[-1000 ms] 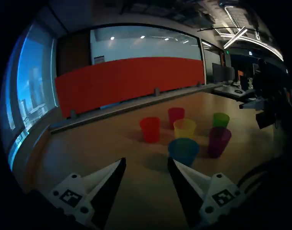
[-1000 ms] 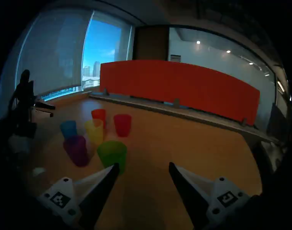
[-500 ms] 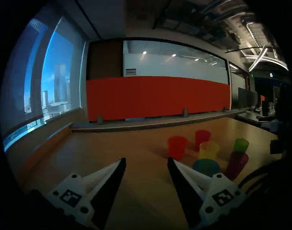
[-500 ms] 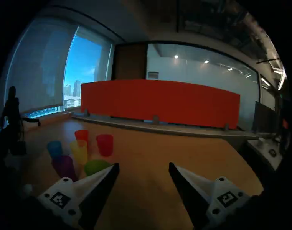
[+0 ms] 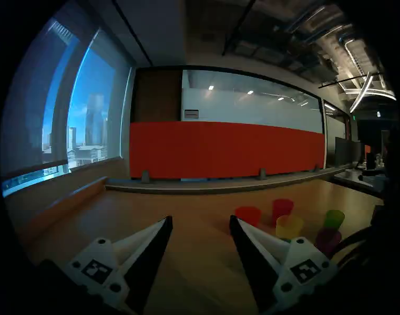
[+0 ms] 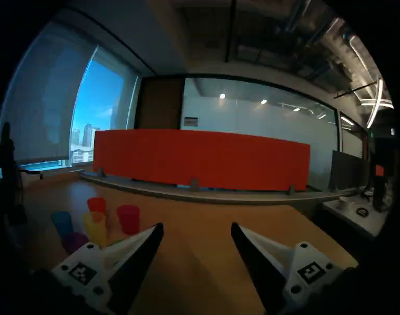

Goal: Pour water

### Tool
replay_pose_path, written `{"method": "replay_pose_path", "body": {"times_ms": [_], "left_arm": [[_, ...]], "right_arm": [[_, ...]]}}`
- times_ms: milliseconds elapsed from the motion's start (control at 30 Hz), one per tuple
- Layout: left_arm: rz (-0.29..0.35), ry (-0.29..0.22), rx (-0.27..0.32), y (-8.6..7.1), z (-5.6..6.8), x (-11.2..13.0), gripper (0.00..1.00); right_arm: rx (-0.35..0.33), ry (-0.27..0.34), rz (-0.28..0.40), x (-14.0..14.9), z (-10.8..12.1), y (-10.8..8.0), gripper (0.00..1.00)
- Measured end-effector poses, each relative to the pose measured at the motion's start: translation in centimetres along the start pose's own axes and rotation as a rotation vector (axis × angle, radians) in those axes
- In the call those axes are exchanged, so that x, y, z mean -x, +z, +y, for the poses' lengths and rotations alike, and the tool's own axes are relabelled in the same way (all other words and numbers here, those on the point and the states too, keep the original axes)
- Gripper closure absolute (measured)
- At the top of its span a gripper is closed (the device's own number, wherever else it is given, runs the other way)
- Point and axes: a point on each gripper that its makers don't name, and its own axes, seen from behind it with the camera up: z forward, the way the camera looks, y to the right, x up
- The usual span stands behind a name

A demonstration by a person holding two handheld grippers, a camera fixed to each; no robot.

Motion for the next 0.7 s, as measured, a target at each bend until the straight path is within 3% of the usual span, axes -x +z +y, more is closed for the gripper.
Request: {"method": "replay_pose_path", "body": {"times_ms": [333,567,700], "left_arm": [[0.035,0.037,-0.03,-0.32,0.12,-0.54,0.21],[0.061,0.018,-0.064,-0.54,-0.17,-0.04,0.2],[0.071,0.037,-0.095,-0.8,-0.68,0.36,0.2]], "right_arm": [[0.046,0.057,0.02,0.33,0.7,-0.07,0.01],[0.043,0.053,0.016,0.49,0.36,0.1,0.0],[0.038,0.051,0.01,0.28,-0.01,0.02,0.0]]}}
